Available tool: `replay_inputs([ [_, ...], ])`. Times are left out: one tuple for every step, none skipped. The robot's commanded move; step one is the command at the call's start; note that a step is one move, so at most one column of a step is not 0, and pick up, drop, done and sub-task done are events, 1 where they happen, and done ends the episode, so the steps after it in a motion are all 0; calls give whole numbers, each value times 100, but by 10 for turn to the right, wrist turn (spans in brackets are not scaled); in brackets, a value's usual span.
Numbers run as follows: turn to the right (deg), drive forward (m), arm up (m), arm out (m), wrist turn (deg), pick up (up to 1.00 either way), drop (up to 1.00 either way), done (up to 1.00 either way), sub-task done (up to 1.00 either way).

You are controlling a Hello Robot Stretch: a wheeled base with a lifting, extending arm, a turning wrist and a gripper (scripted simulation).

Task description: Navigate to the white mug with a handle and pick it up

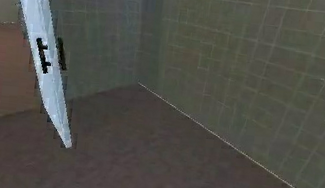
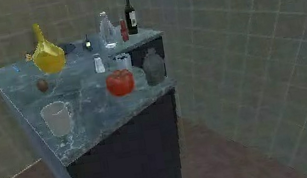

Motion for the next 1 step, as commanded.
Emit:
replay_inputs([
  [450,0,0,0,0,0,0,0,0],
])
